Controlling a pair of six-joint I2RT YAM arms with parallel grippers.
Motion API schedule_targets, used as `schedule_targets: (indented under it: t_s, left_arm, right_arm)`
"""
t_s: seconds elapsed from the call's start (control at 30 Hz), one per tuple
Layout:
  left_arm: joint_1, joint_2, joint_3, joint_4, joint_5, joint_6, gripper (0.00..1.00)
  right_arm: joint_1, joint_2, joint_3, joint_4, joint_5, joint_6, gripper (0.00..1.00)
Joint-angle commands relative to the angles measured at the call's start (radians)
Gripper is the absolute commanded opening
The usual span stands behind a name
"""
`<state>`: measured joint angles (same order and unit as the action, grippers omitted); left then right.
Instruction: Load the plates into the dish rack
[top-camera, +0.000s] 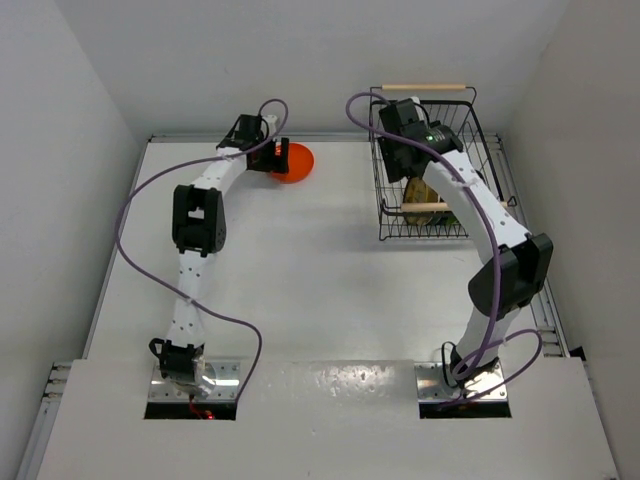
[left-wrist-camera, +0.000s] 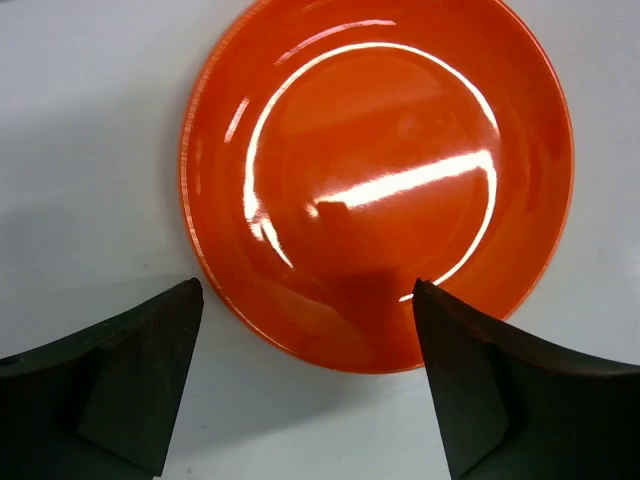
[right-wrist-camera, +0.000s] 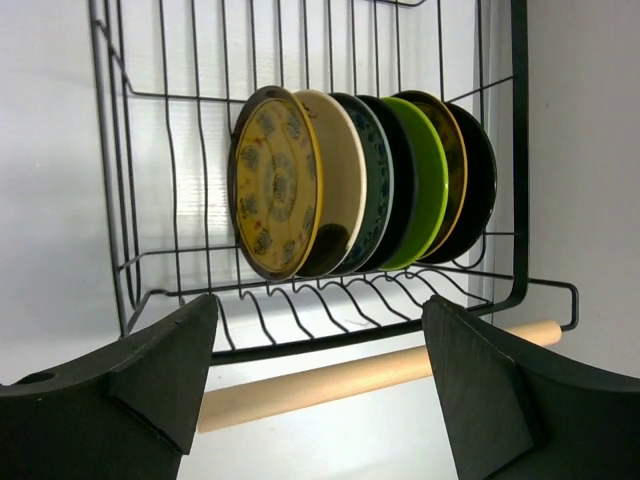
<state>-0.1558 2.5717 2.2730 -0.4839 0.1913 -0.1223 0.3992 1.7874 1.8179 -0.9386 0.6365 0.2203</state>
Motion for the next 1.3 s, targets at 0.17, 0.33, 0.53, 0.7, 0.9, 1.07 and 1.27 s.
schedule_targets:
  t_s: [0.17, 0.33, 0.53, 0.7, 0.9, 1.07, 1.27]
  left_arm:
    - [0.01, 0.065, 0.034, 0.037, 0.011, -0.056, 0.59]
    - [0.01, 0.074, 0.034, 0.047, 0.068, -0.056, 0.0]
    - [0.03, -0.08, -0.081, 0.047, 0.198, 0.016, 0.0]
    - [0.03, -0.316, -0.228, -0.03, 0.348, 0.237, 0.0]
    - [0.03, -0.472, -0.161, -0.352, 0.604, 0.445, 0.0]
    - [0.03, -0.524, -0.118, -0.681, 0.821, 0.628, 0.0]
    - [0.021, -0.581, -0.133, -0.818, 0.895, 0.765, 0.0]
  right_arm:
    - [0.041, -0.006, 0.04, 0.02, 0.061, -0.053, 0.82]
    - [0.044, -0.006, 0.038, 0.024, 0.074, -0.065, 0.82]
    - [0.052, -0.008, 0.034, 0.018, 0.005, -0.058, 0.82]
    - [0.095, -0.039, -0.011, 0.122, -0.319, -0.108, 0.9]
    - [0.107, -0.04, -0.075, 0.348, -0.822, -0.053, 0.95]
    - [0.113, 0.02, -0.12, 0.492, -0.969, 0.036, 0.95]
    - [0.113, 0.004, -0.225, 0.645, -1.041, 0.102, 0.63]
